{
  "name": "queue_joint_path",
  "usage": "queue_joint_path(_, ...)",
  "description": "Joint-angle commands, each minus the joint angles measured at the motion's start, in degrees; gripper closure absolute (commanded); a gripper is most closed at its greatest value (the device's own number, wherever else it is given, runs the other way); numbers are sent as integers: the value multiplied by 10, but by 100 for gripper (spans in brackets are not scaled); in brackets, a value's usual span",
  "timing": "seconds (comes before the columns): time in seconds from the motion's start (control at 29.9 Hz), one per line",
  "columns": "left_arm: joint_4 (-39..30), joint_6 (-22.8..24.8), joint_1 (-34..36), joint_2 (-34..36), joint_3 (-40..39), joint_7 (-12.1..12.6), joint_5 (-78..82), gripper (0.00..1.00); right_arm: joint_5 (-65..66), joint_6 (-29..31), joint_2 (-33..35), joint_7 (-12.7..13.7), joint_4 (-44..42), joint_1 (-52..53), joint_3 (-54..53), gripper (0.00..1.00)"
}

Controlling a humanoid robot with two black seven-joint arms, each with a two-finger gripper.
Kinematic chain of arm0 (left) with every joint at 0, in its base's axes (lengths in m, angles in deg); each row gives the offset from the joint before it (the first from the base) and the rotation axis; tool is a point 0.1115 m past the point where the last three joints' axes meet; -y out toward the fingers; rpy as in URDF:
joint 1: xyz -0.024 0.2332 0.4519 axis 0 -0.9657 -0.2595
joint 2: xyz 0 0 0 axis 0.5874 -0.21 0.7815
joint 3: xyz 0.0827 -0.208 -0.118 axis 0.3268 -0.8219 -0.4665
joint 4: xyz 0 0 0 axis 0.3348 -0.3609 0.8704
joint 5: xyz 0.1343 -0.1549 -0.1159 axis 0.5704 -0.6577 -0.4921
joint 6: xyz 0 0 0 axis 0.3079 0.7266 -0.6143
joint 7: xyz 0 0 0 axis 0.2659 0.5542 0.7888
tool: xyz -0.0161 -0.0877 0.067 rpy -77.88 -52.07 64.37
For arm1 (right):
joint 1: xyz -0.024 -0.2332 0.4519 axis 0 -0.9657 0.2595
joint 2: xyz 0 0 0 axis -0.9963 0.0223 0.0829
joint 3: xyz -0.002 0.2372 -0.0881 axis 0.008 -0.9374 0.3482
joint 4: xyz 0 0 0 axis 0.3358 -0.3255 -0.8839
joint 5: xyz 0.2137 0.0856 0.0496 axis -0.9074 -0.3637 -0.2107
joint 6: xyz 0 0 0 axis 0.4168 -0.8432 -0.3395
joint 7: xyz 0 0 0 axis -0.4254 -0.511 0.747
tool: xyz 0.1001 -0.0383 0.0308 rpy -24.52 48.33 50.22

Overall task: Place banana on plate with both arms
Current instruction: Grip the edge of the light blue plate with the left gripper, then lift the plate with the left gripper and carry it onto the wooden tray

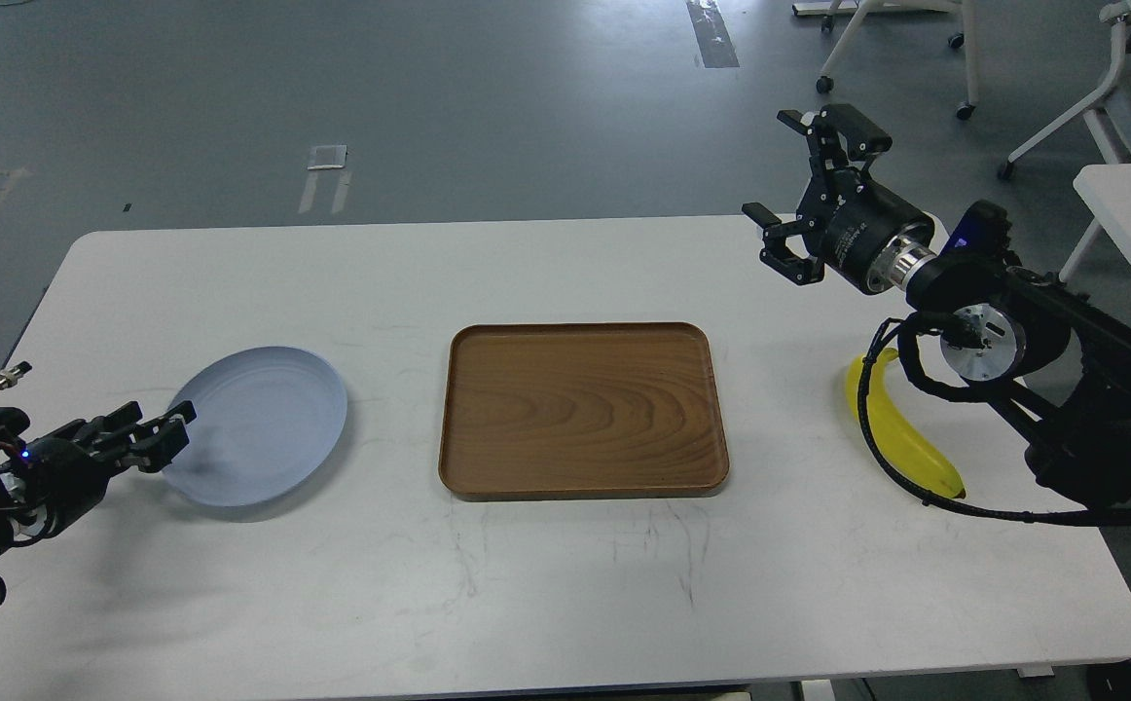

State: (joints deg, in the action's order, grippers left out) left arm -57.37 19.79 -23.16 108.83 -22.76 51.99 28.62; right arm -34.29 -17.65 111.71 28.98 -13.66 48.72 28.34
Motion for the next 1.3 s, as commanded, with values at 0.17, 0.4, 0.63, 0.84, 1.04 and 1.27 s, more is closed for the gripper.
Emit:
queue_joint_path(0.17,1,1,-2,-6,17,0,2,74,0,-1,0,0,-1,0,1,0)
queue_joint_path(0.4,21,1,6,-6,41,0,-4,100,0,-2,-1,-1,-5,0,1,0)
queue_joint_path(0.63,11,4,12,-6,34,0,-10,100,0,-9,-1,-2,-5,1,1,0)
queue_joint_path(0.84,-13,30,40,2,38,0,-45,100,0,-9,-1,-2,-5,1,1,0)
queue_joint_path(1.04,-84,125,95,0,32,0,-64,100,0,-9,0,-2,-4,2,-5,0)
queue_joint_path(1.27,-125,197,178,-47,32,0,-107,100,0,-8,7,-3,-3,5,-13,0)
